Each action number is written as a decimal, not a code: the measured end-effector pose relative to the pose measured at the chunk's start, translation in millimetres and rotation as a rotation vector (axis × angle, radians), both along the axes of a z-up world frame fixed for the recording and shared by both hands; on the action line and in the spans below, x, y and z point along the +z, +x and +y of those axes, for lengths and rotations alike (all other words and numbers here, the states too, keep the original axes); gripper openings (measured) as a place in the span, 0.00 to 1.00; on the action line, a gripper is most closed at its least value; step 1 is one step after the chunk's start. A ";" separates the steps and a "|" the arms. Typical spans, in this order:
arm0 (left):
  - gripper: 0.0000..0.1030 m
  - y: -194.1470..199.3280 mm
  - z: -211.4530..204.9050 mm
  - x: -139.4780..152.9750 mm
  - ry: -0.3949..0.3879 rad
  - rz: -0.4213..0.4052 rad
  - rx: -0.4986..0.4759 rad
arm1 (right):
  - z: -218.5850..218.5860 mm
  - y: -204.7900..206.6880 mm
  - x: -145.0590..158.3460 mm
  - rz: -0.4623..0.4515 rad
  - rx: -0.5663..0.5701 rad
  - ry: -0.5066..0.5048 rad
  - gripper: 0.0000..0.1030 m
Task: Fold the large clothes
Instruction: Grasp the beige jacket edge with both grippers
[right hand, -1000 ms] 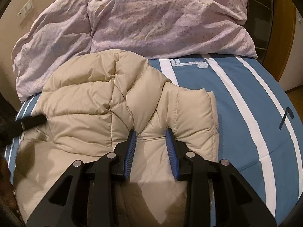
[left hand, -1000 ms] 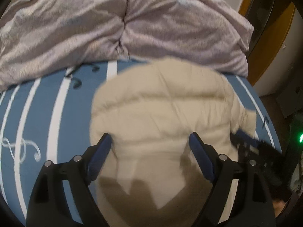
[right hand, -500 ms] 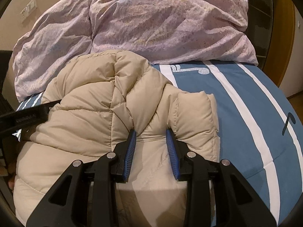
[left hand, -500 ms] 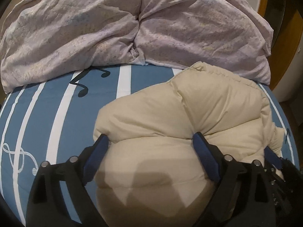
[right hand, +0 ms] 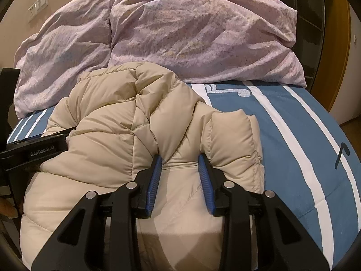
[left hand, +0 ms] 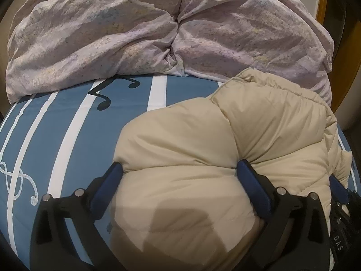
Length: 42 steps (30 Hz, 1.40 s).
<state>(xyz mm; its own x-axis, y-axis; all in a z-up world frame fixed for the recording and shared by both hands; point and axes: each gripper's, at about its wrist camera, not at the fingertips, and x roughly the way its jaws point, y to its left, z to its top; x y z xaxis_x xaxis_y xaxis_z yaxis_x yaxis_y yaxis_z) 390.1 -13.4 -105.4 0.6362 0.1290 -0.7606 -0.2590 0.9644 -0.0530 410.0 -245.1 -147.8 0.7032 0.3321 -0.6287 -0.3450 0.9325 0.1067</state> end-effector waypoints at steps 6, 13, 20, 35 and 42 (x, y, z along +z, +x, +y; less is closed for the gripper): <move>0.98 3.8 3.8 -5.3 -0.016 0.007 0.006 | 1.1 3.4 -1.5 0.003 0.004 0.007 0.36; 0.98 5.2 3.7 -8.1 -0.020 0.009 0.008 | 2.0 4.4 -1.8 0.006 0.004 0.006 0.36; 0.98 5.1 2.8 -8.3 -0.018 0.009 0.008 | 1.9 4.9 -1.3 0.009 0.006 0.013 0.36; 0.98 4.9 4.6 -9.7 -0.022 0.009 0.008 | -2.4 8.9 -4.4 0.039 0.017 0.056 0.36; 0.98 0.1 16.0 -5.6 -0.089 0.064 0.009 | -6.9 12.6 -2.7 0.085 0.046 0.087 0.38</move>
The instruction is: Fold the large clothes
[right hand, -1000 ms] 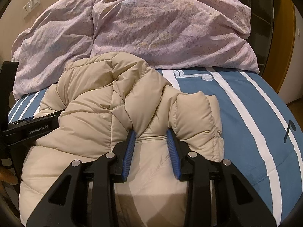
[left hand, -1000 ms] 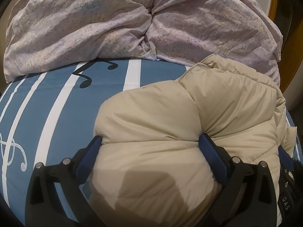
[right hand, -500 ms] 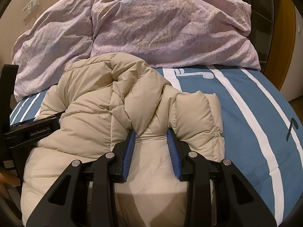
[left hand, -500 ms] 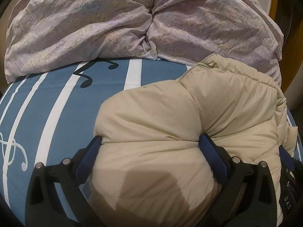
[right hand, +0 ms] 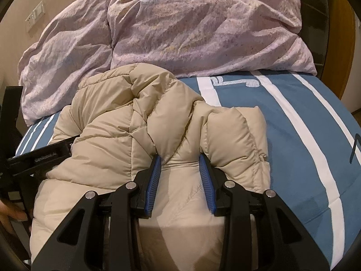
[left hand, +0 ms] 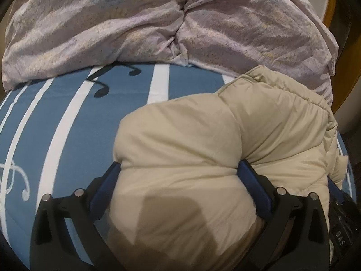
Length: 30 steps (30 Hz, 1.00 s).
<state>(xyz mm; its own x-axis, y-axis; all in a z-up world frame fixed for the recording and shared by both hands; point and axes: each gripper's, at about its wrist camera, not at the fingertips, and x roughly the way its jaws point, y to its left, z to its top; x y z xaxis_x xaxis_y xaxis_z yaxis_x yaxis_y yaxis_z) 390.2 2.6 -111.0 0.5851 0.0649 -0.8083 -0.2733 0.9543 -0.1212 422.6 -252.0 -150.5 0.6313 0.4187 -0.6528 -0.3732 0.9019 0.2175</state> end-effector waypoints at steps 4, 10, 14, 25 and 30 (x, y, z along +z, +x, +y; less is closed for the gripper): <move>0.97 -30.6 15.2 20.4 -0.124 -0.021 -0.003 | -27.5 2.6 17.6 0.123 0.048 0.143 0.63; 0.97 -69.1 32.4 32.3 -0.199 -0.005 -0.040 | -77.8 -3.3 27.5 0.225 0.018 0.281 0.90; 0.97 -78.5 41.1 24.1 -0.276 0.030 -0.046 | -86.2 -2.9 8.2 0.328 0.011 0.329 0.90; 0.97 -68.0 49.4 5.8 -0.430 0.075 -0.084 | -86.9 3.6 -25.6 0.516 0.038 0.439 0.95; 0.98 -63.5 56.0 -10.9 -0.551 0.089 -0.073 | -82.3 7.1 -27.0 0.520 0.079 0.465 0.98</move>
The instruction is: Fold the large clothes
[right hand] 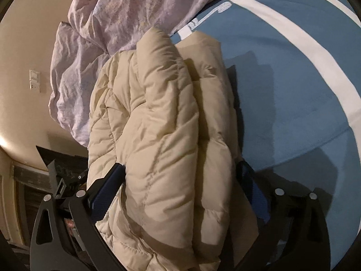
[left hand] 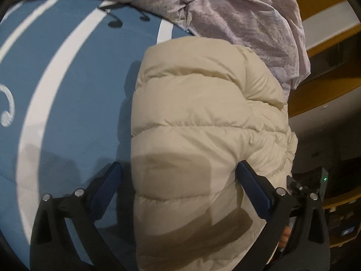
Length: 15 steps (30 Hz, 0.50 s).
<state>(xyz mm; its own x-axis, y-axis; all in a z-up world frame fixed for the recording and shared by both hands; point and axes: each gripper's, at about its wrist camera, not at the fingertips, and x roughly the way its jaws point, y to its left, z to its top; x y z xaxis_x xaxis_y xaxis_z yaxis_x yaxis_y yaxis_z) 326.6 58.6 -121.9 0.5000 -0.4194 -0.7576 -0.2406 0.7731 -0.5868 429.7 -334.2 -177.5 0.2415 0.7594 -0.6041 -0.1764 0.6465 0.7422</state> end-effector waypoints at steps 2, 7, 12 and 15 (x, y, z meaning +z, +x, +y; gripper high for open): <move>0.98 -1.0 1.0 -1.7 -0.020 -0.008 0.006 | 2.5 2.3 -0.4 0.000 0.017 0.019 0.98; 0.97 3.8 -1.4 -3.5 -0.071 -0.019 -0.003 | 14.9 4.9 -4.6 0.016 0.077 0.096 0.92; 0.83 6.9 -2.1 -5.7 -0.139 -0.027 0.007 | 22.4 7.7 -9.4 0.041 0.107 0.141 0.73; 0.74 5.8 1.3 -3.4 -0.151 -0.038 0.014 | 19.4 7.6 -13.3 0.063 0.107 0.202 0.59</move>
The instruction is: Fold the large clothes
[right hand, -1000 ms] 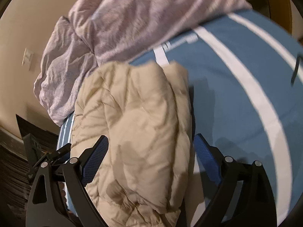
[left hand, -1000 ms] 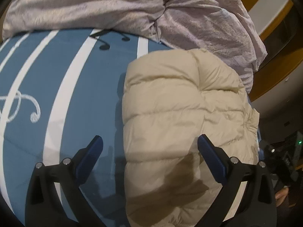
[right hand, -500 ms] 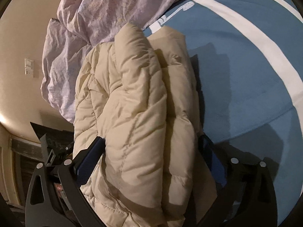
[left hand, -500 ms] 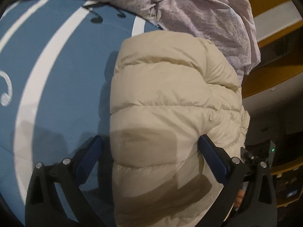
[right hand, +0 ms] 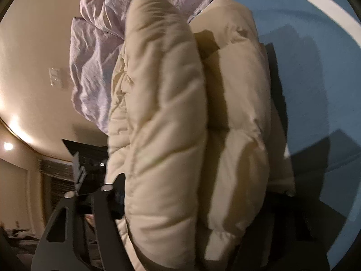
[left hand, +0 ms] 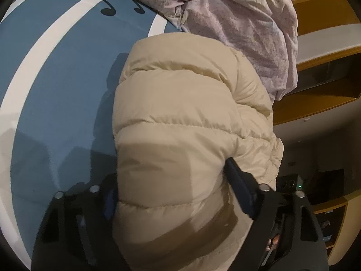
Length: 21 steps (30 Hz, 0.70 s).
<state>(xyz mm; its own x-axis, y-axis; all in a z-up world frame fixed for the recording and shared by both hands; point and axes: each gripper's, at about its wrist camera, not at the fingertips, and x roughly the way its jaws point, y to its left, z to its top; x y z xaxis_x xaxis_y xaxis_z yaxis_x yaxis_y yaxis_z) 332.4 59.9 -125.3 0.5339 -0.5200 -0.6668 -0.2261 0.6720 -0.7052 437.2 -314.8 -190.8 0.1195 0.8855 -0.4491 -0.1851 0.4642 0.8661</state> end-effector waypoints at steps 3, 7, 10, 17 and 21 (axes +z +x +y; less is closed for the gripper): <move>0.64 -0.4 4.0 4.1 -0.012 -0.013 0.011 | 2.0 0.6 2.5 -0.001 0.004 0.032 0.49; 0.52 0.9 12.3 13.4 -0.016 -0.042 0.031 | 8.4 5.3 11.5 -0.017 0.013 0.078 0.40; 0.45 3.7 22.0 22.6 -0.009 -0.072 0.052 | 19.0 11.3 20.3 -0.040 0.027 0.091 0.36; 0.41 14.1 62.1 50.1 0.031 -0.152 0.127 | 59.8 35.3 44.3 -0.112 0.094 0.127 0.32; 0.41 16.1 85.1 59.6 0.057 -0.177 0.170 | 88.5 50.0 54.0 -0.145 0.146 0.127 0.32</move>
<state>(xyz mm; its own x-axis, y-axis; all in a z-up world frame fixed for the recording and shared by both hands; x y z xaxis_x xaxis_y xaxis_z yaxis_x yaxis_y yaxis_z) 348.5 145.0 -65.7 0.7211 -0.3772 -0.5811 -0.2156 0.6749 -0.7057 487.2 -226.3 -136.9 0.0413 0.9463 -0.3207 -0.3687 0.3127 0.8754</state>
